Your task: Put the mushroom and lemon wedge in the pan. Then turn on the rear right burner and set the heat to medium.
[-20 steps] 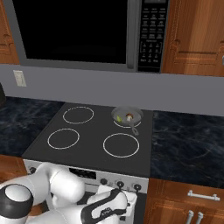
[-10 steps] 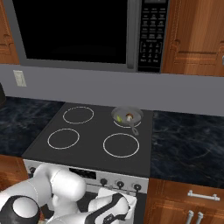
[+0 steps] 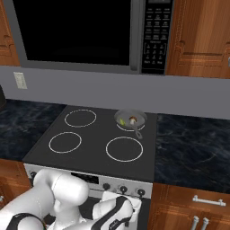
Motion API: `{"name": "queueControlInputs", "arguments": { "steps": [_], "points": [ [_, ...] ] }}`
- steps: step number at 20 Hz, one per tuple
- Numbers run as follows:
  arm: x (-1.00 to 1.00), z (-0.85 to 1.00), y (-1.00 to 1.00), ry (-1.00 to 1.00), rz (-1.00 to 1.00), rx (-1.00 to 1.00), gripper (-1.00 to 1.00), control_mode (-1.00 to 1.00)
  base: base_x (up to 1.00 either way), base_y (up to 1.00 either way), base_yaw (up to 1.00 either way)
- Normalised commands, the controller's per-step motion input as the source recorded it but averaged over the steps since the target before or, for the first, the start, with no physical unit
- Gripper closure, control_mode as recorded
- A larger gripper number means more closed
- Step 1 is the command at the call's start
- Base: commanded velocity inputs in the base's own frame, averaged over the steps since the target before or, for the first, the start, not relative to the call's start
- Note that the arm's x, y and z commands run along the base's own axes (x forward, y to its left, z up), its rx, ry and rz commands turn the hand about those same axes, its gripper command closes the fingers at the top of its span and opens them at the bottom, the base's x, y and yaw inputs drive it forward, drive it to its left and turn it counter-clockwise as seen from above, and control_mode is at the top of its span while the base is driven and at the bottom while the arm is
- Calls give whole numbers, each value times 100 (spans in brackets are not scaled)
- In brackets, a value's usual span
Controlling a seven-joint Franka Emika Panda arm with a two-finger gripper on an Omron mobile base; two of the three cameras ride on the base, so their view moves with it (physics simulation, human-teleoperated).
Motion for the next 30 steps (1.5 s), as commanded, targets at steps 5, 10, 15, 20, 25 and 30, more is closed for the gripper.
{"name": "queueControlInputs", "arguments": {
  "steps": [5,10,15,20,25,30],
  "points": [
    [17,-7,0,0,1,0,-100,-100,0,0,0],
    [8,-12,0,0,2,0,-100,-100,0,0,0],
    [3,-22,0,0,1,0,-100,-100,0,0,0],
    [6,-17,0,0,1,0,-100,-100,0,0,0],
    [17,1,0,0,0,0,-100,-100,0,0,0],
    [7,12,0,0,0,0,-100,-100,0,0,0]
  ]
}}
